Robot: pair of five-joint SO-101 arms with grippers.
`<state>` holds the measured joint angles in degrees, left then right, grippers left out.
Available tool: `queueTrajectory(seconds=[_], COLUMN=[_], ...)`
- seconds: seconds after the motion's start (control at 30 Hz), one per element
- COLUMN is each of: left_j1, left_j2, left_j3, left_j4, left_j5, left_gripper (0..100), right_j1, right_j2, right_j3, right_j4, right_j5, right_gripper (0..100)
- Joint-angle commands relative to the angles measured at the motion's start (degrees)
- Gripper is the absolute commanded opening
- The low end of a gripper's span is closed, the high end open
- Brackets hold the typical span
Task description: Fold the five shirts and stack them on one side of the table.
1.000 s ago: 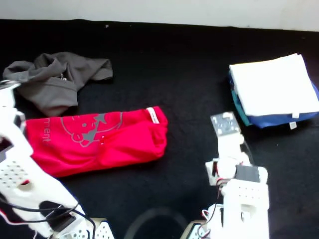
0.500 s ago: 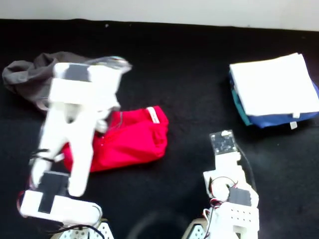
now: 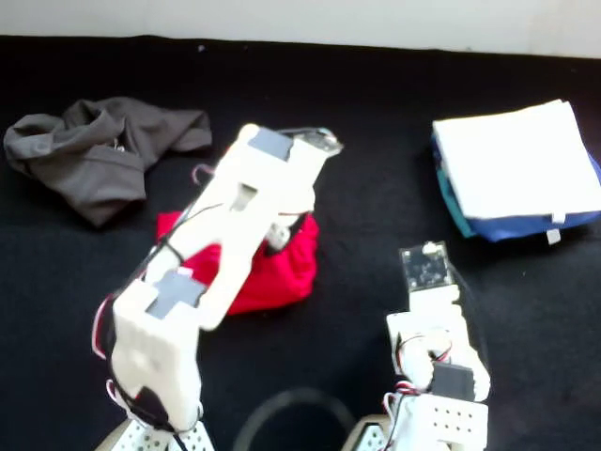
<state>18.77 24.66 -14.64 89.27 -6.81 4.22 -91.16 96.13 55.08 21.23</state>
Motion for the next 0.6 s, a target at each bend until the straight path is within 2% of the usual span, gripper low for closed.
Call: queueTrajectory(seconds=[0.0,0.1,0.23,0.4,0.57], left_j1=[-3.03,-4.09,-5.14,-13.23,-22.55], left_j2=[5.14,7.96,7.87,0.57,-11.74], left_j3=[-9.10,-14.64,-19.74,-15.43,-6.11], left_j4=[-0.26,3.52,12.84,12.84,12.84], left_j5=[0.62,0.62,0.44,0.26,-8.53], left_gripper=[1,1,1,1,1], right_j1=[0.75,0.75,0.75,0.75,0.75], right_j2=[-1.63,-2.51,-2.68,-2.68,-2.68], right_j3=[6.55,6.64,6.64,6.64,6.64], right_j4=[0.92,1.45,1.45,1.45,1.19], right_j5=[0.18,0.18,0.18,0.18,0.18], right_gripper=[0.7,0.7,0.7,0.7,0.7])
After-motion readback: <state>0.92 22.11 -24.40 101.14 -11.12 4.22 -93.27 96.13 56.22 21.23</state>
